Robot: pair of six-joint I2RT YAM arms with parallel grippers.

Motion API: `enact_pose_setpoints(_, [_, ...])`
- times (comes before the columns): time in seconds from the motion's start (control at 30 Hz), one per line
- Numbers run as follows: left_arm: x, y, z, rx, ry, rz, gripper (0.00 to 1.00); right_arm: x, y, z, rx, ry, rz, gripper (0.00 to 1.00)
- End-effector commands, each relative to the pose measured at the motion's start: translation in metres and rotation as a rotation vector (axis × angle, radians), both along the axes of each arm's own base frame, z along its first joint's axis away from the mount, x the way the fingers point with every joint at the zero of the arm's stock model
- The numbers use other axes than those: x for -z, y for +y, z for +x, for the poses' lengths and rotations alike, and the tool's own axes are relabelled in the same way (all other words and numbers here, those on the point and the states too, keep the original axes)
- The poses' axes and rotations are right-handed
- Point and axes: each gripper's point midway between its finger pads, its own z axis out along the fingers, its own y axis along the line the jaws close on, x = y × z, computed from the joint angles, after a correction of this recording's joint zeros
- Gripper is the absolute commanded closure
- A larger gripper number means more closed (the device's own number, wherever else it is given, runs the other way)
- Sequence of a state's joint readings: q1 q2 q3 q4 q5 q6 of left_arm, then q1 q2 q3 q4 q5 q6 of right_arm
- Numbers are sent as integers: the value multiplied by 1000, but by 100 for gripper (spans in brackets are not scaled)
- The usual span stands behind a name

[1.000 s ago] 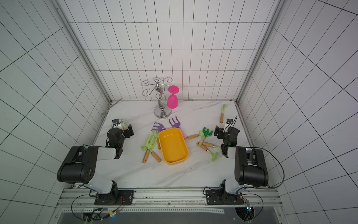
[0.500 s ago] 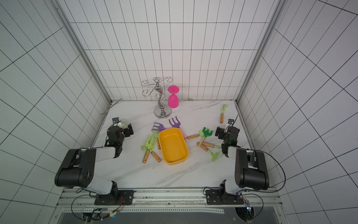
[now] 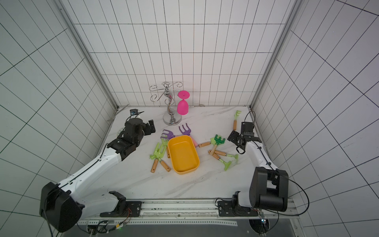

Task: Put the rake into the storage box
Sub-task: Pick up the rake at the center of the board.

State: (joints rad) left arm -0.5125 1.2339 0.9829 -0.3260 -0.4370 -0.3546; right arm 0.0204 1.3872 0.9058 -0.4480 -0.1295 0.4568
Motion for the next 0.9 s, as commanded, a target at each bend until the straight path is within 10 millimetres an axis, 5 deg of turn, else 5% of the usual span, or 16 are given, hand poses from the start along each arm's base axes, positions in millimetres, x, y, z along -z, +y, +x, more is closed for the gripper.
enact_pose_setpoints(0.0, [35,-28,-27,106,165,69,1,-8,45,-24,-95,127,70,20])
enact_pose_setpoints(0.13, [49,-61,-39,225,203,116,1,1,77,-30,-167,166,32,21])
enact_pose_setpoints(0.3, [61,-78,-46,281,267,130,1,24,92,-31,-179,239,25,26])
enact_pose_setpoints(0.87, [77,-76,-51,287,313,178,1,61,103,0,-200,304,-47,43])
